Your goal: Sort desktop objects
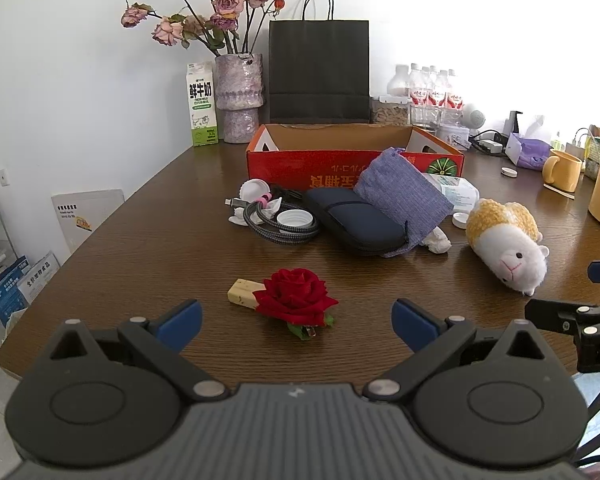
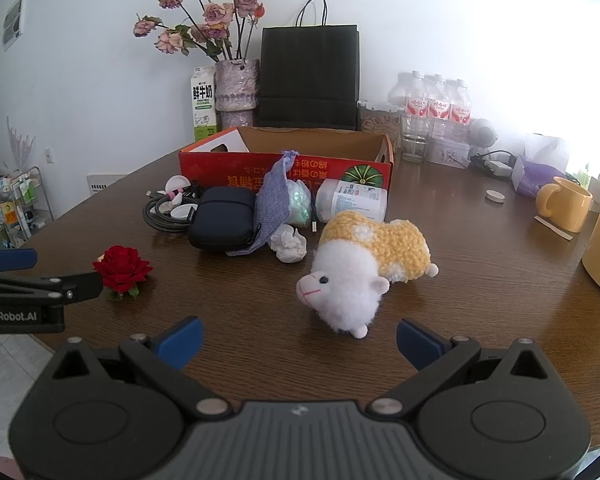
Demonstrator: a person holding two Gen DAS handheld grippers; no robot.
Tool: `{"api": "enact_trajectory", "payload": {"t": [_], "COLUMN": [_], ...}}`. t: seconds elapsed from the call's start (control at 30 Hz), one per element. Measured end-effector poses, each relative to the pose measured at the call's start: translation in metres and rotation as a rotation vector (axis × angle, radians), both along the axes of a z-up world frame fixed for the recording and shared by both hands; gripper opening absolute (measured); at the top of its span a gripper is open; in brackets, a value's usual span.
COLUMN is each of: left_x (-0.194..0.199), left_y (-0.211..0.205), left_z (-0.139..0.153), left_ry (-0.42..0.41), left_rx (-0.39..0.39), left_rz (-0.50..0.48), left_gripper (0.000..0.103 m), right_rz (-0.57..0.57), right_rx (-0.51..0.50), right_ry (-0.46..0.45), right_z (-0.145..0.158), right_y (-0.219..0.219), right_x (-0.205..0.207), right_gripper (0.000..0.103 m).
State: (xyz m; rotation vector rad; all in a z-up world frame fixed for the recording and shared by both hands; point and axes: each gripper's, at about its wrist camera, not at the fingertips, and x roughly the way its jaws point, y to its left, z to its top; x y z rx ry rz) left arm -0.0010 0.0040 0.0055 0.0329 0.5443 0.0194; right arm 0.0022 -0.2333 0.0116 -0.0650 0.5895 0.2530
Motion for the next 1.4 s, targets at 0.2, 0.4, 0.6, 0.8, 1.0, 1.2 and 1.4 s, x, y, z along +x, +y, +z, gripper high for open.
{"api": "enact_trajectory", "payload": {"t": [0.2, 0.4, 0.6, 0.8, 1.0, 1.2, 1.4], "left_x": [0.0002, 0.0001, -0.0001, -0.0006, -0.0002, -0.0002, -0.0002], "left_y": [-0.0001, -0.0002, -0.0002, -0.0017, -0.0022, -0.0024, -0.0024], "left_z": [-0.0002, -0.0003, -0.0006, -0.0008, -0.0010, -0.0007, -0.0008], "left_ry": [0.000, -0.001, -0.001, -0.002, -0.006, -0.006, -0.005], "left_rx": [0.000, 0.002, 0.004, 0.007, 0.008, 0.008, 0.008], "left_rz": [0.000, -0.001, 0.000, -0.005, -0.006, -0.006, -0.005], "left_gripper": [0.103, 0.103, 0.103, 0.103, 0.103, 0.103, 0.103], "right_rz": [0.000, 0.000, -0.001, -0.001, -0.001, -0.001, -0.002], "right_rx": [0.001, 0.001, 0.000, 0.001, 0.000, 0.000, 0.000], "right_ry": [0.000, 0.000, 0.000, 0.000, -0.001, -0.001, -0.002], "right_z": [-0.0001, 0.0004, 0.0005, 0.0003, 0.0005, 0.0007, 0.0013], "right_y": [-0.0004, -0.0005, -0.0009, -0.0008, -0.0005, -0.0008, -0.0009], "right_x": [0.0001, 0.0001, -0.0003, -0.0002, -0.0002, -0.0004, -0.0009], "right_gripper": [0.103, 0.103, 0.103, 0.103, 0.103, 0.103, 0.103]}}
